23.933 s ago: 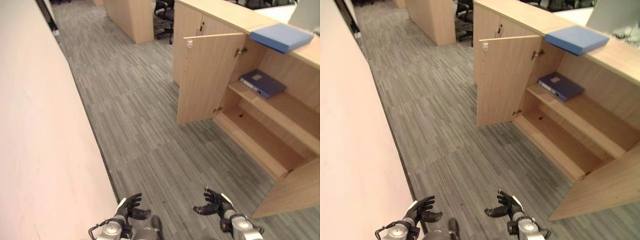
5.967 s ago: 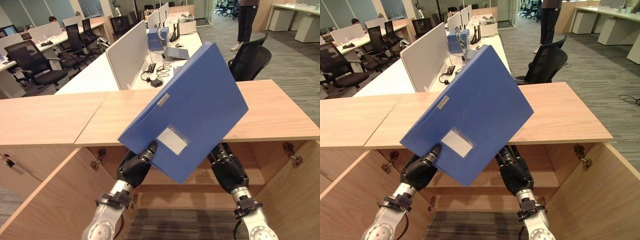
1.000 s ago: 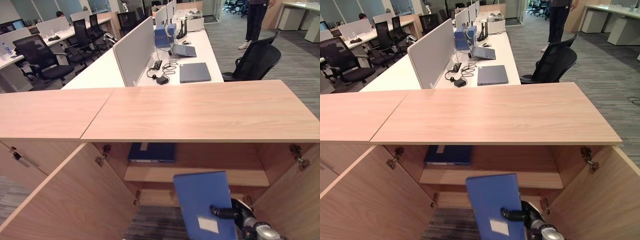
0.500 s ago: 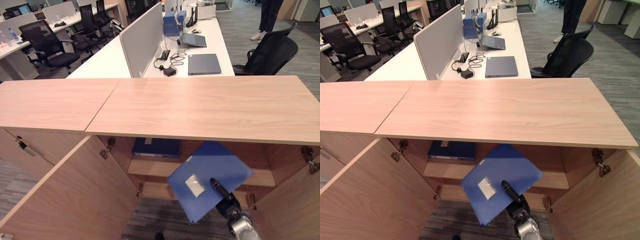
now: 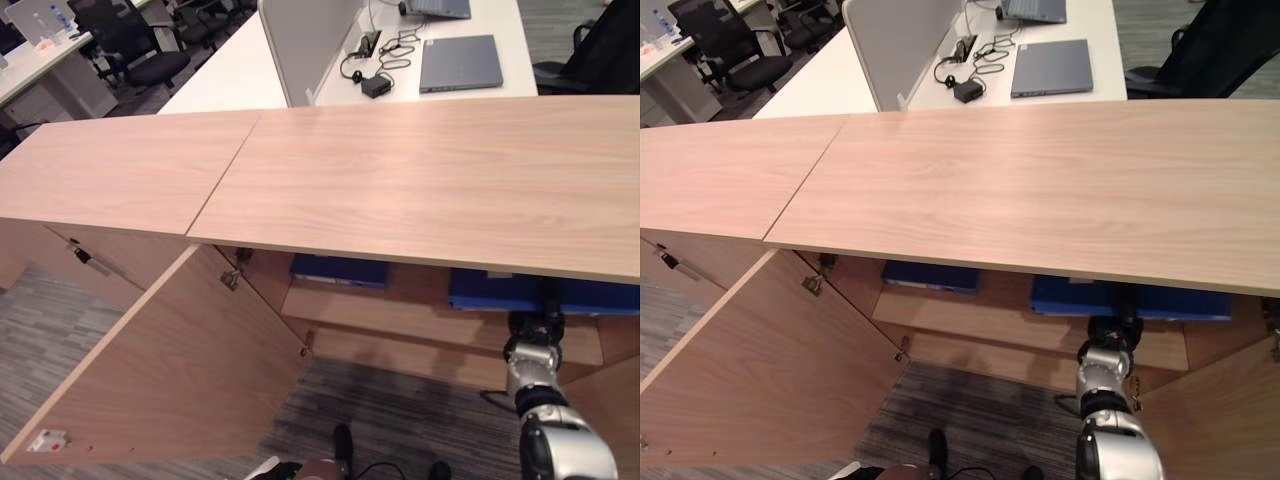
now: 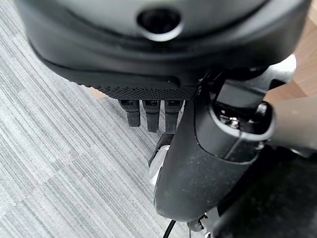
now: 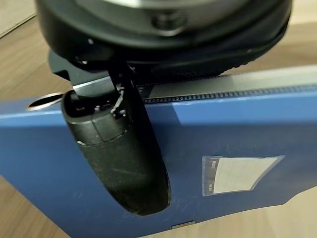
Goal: Put the empty folder in the office cabinet
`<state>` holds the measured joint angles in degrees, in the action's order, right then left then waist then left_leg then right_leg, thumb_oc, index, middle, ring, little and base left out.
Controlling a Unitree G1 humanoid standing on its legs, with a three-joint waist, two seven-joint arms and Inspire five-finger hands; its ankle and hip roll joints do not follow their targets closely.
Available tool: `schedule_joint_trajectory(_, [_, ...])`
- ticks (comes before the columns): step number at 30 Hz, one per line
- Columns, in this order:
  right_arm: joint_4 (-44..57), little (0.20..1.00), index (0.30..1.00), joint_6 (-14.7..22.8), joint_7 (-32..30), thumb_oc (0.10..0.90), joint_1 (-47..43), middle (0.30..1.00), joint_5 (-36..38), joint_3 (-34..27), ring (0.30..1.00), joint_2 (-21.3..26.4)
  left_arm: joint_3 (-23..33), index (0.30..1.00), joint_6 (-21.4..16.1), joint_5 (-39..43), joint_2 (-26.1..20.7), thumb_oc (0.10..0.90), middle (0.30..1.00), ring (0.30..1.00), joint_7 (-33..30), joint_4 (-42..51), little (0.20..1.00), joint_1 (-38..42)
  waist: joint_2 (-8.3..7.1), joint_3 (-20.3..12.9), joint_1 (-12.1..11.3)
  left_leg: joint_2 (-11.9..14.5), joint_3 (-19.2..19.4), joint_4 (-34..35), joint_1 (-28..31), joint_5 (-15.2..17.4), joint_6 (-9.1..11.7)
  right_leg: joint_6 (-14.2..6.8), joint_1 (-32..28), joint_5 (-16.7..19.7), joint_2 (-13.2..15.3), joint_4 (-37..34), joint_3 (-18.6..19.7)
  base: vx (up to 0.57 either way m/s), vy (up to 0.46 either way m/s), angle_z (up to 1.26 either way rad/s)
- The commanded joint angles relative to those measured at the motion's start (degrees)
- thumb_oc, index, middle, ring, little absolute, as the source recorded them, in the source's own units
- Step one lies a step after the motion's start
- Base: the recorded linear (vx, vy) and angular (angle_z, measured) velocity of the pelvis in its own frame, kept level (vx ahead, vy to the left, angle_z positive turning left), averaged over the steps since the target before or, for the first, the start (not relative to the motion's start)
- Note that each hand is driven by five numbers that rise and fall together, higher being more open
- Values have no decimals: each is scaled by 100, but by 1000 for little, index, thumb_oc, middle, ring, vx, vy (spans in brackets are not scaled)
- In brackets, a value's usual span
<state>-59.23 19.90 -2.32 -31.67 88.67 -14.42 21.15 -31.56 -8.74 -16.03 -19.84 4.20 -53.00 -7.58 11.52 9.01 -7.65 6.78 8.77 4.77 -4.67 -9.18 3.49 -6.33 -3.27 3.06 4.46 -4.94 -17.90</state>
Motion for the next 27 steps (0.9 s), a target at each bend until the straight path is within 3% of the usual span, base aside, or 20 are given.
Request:
schedule_joint_trajectory(1, [-115, 300, 300, 309, 213, 400, -1249, 300, 109, -16, 300, 679, -447, 900, -326, 91, -391, 800, 900, 900, 158, 474, 900, 483, -267, 177, -204, 17, 6, 6, 435, 624, 316, -170, 440, -1079, 317, 731, 548, 11, 34, 1])
schedule_joint_trajectory(6, [-836, 300, 300, 51, 184, 400, -2287, 300, 214, 189, 300, 1569, -610, 900, -367, 378, -564, 800, 900, 900, 336, 710, 900, 523, 12, 274, -423, -52, -12, -46, 133, 579, 313, -234, 945, -1210, 474, 1103, 543, 12, 17, 2])
schedule_joint_trajectory(8, [-1090, 300, 300, -73, 182, 400, -2746, 300, 221, 273, 300, 2084, -828, 900, -434, 340, -734, 800, 900, 900, 498, 959, 900, 568, 232, 380, -544, -56, -58, -370, -221, 651, 318, -281, 1398, -1307, 694, 1606, 515, -6, 56, 1])
schedule_joint_trajectory(12, [-1295, 300, 300, -137, 69, 400, -3243, 300, 224, 327, 300, 2641, -1051, 900, -495, 374, -833, 800, 900, 900, 628, 1190, 900, 688, 351, 470, -612, -145, -295, -1385, -1220, 996, 378, -300, 2382, -1737, 1092, 2884, 582, -13, 44, 35])
schedule_joint_trajectory(14, [-1412, 300, 300, -69, -44, 400, -3410, 300, 104, 519, 300, 3162, -1147, 900, -634, 129, -1030, 800, 900, 900, 339, 1094, 900, 490, 387, 444, -703, -230, -355, -1835, -1684, 1188, 435, -331, 2776, -1980, 1279, 3404, 642, 44, 5, 87])
schedule_joint_trajectory(15, [-1494, 300, 300, -106, -178, 400, -3555, 300, -81, 711, 300, 3410, -1168, 900, -618, 126, -1054, 800, 900, 900, 317, 1073, 900, 434, 479, 465, -738, -270, -373, -2070, -1932, 1242, 460, -343, 3053, -2034, 1384, 3739, 706, 18, 25, 69])
schedule_joint_trajectory(20, [-1637, 300, 300, -207, -407, 400, -3997, 300, -479, 1122, 300, 3763, -1127, 900, -672, 281, -1061, 800, 900, 900, 214, 1008, 900, 453, 655, 486, -801, -351, -318, -2371, -2437, 1366, 445, -315, 3750, -2272, 1548, 4446, 951, 8, 21, 4])
schedule_joint_trajectory(21, [-1656, 380, 380, -247, -409, 453, -4042, 380, -546, 1211, 380, 3784, -1121, 900, -675, 312, -1027, 800, 900, 900, 206, 972, 900, 458, 669, 480, -802, -387, -309, -2391, -2528, 1374, 446, -333, 3883, -2284, 1560, 4523, 985, 0, 0, 0])
schedule_joint_trajectory(22, [-1684, 900, 900, -248, -433, 800, -4075, 900, -553, 1212, 900, 3799, -1117, 900, -684, 301, -1011, 800, 900, 900, 175, 939, 900, 450, 690, 466, -794, -396, -309, -2399, -2579, 1383, 437, -338, 3965, -2302, 1569, 4578, 1027, 37, 31, 0])
schedule_joint_trajectory(27, [-2191, 900, 900, -547, -991, 800, -4446, 900, -1313, 1642, 900, 3868, -981, 900, -614, 542, -820, 800, 900, 900, 25, 759, 900, 539, 689, 444, -742, -487, -278, -2355, -2638, 1389, 393, -335, 4131, -2320, 1590, 4738, 1123, 12, 11, -1])
